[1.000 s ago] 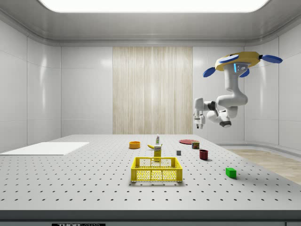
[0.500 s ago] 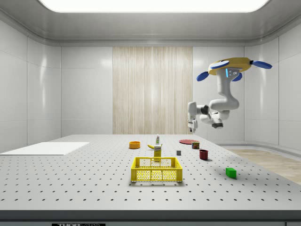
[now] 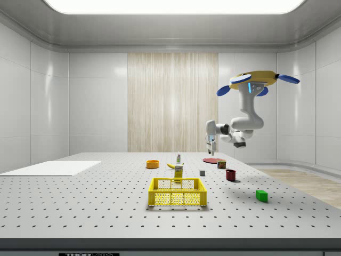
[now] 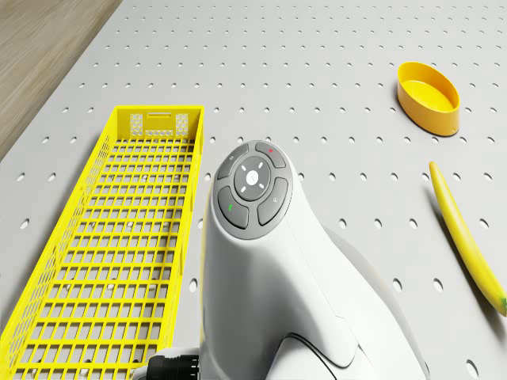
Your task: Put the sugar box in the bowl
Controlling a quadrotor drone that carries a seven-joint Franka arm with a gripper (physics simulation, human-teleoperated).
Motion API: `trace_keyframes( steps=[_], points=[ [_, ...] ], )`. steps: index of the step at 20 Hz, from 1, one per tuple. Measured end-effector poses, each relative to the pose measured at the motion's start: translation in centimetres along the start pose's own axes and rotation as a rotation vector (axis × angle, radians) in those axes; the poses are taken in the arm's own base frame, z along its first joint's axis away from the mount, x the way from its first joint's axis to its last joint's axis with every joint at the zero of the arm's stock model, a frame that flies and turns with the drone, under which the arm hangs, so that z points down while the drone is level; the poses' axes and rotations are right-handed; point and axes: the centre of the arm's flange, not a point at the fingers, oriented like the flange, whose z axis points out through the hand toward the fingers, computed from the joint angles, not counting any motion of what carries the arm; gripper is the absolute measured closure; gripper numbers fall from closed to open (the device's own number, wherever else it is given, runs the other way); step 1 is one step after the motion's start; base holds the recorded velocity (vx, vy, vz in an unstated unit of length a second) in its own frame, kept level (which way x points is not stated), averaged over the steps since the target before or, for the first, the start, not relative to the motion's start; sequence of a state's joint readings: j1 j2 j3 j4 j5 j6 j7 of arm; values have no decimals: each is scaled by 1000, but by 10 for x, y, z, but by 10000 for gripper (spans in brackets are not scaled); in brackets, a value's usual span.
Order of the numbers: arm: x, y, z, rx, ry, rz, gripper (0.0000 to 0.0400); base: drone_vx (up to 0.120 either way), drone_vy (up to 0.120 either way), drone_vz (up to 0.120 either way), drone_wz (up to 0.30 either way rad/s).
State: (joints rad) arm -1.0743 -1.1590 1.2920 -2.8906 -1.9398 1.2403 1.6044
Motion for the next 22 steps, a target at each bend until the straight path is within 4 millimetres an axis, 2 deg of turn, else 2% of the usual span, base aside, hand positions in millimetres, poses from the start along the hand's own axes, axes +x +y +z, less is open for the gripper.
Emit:
trace_keyframes(
  steps=[4,7,12,15,19,22],
  points=[
    [0,0,0,0,0,0,0,120,-100,-110,0],
    [0,0,0,0,1,0,0,120,0,-27,0],
    [0,0,0,-1,1,0,0,120,0,-120,0],
    [0,0,0,-1,1,0,0,120,0,-27,0],
    [0,0,0,-1,1,0,0,120,0,-120,0],
    [0,0,0,-1,1,0,0,120,-40,-13,0]
  ],
)
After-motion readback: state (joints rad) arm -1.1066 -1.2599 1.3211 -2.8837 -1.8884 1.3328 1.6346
